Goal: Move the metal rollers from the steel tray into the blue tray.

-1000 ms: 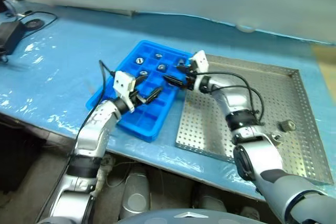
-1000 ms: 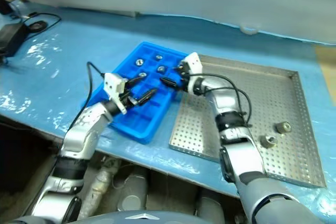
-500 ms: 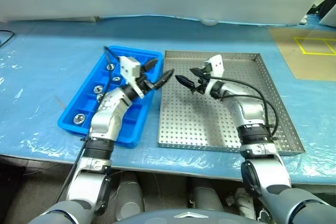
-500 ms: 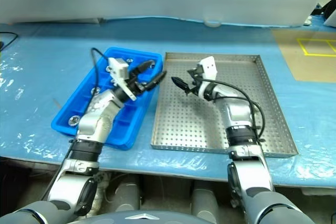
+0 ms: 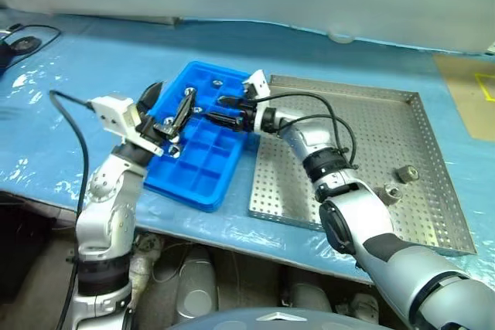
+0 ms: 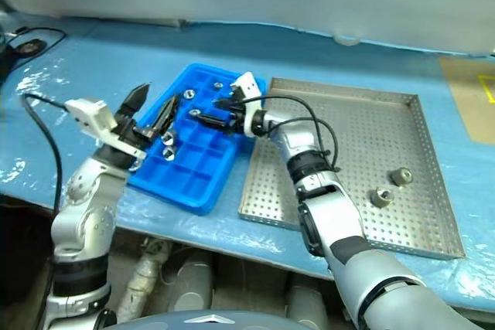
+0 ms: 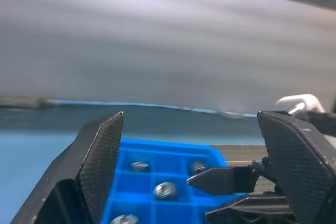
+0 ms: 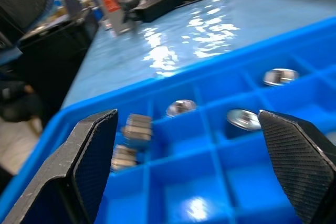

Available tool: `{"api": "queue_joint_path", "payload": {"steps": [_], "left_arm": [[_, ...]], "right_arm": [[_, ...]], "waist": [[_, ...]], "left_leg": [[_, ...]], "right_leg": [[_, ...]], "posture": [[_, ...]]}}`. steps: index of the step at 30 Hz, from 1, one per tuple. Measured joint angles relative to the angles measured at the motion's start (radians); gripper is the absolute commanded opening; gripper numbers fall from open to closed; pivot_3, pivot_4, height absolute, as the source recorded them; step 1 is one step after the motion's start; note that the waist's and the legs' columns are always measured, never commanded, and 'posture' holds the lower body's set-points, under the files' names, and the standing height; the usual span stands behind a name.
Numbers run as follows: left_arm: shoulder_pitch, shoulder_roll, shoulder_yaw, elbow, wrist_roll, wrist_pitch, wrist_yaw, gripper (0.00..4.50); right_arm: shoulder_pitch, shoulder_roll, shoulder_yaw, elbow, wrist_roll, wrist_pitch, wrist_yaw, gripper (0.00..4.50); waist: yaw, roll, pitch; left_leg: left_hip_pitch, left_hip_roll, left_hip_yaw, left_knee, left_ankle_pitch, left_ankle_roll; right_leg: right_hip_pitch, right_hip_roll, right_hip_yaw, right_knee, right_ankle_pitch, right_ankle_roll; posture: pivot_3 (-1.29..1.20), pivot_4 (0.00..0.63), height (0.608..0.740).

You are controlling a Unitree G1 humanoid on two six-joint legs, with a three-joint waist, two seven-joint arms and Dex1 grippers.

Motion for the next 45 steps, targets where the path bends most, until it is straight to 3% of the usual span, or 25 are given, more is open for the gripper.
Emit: {"api": "queue_joint_path", "payload": {"steps": [4,12,15,20,28,35,40,45], "left_arm": [[0.109,-0.002,0.014,-0.053,0.016,0.0,0.055,4.28],[0.186,0.0,-0.021,-0.056,0.099,0.0,0.098,4.28],[0.182,0.001,-0.04,-0.053,0.114,0.0,0.096,4.28],[0.154,0.01,-0.064,-0.022,0.118,0.0,0.077,4.28],[0.09,0.034,-0.081,0.028,0.116,0.0,0.034,4.28],[0.078,0.043,-0.092,0.055,0.116,0.002,0.009,4.28],[0.065,0.044,-0.1,0.064,0.116,0.002,-0.001,4.28],[0.062,0.044,-0.103,0.079,0.116,0.002,-0.008,4.28]], "right_arm": [[-0.086,0.06,-0.043,0.096,0.041,0.099,0.029,4.48],[-0.099,0.089,0.007,0.173,-0.043,0.07,0.008,4.48],[-0.096,0.08,0.047,0.173,-0.097,0.011,-0.01,3.85],[-0.083,0.068,0.04,0.167,-0.104,-0.014,-0.031,2.12],[-0.077,0.037,-0.026,0.19,-0.102,-0.037,-0.127,2.12],[-0.058,0.026,-0.02,0.19,-0.109,-0.037,-0.125,4.48],[-0.043,0.018,0.015,0.177,-0.131,-0.013,-0.095,4.48],[-0.024,0.023,0.03,0.151,-0.149,-0.019,-0.101,3.22]], "waist": [[0.048,0.0,0.0],[0.168,0.001,0.0],[0.193,0.001,0.0],[0.21,0.002,0.0],[0.206,0.002,0.0],[0.183,0.002,0.0],[0.18,0.002,0.0],[0.18,0.002,0.0]], "left_leg": [[0.0,0.001,-0.001,-0.001,0.0,0.0],[0.001,0.002,-0.001,-0.002,0.0,-0.001],[0.005,0.001,-0.001,-0.003,0.0,-0.001],[0.007,0.001,-0.001,-0.004,0.0,-0.001],[0.006,0.001,-0.001,-0.003,0.001,-0.002],[0.006,0.001,-0.001,-0.003,0.001,-0.003],[0.006,0.001,-0.001,-0.003,0.001,-0.003],[0.006,0.001,-0.001,-0.003,0.001,-0.003]], "right_leg": [[0.0,0.001,0.0,0.0,0.0,0.0],[0.0,0.001,0.001,0.0,-0.001,0.0],[0.001,0.001,0.003,0.0,-0.001,0.002],[0.001,0.001,0.005,0.001,-0.001,0.001],[0.0,0.002,0.004,0.002,-0.001,0.001],[0.0,0.002,0.004,0.003,-0.001,0.001],[0.0,0.002,0.004,0.003,-0.001,0.001],[0.0,0.002,0.004,0.004,-0.001,0.001]], "posture": [[0.69,0.15,0.74],[0.68,0.15,0.74],[0.66,0.15,0.74],[0.61,0.15,0.74],[0.55,0.15,0.74],[0.54,0.15,0.74],[0.53,0.15,0.74],[0.53,0.15,0.74]]}}
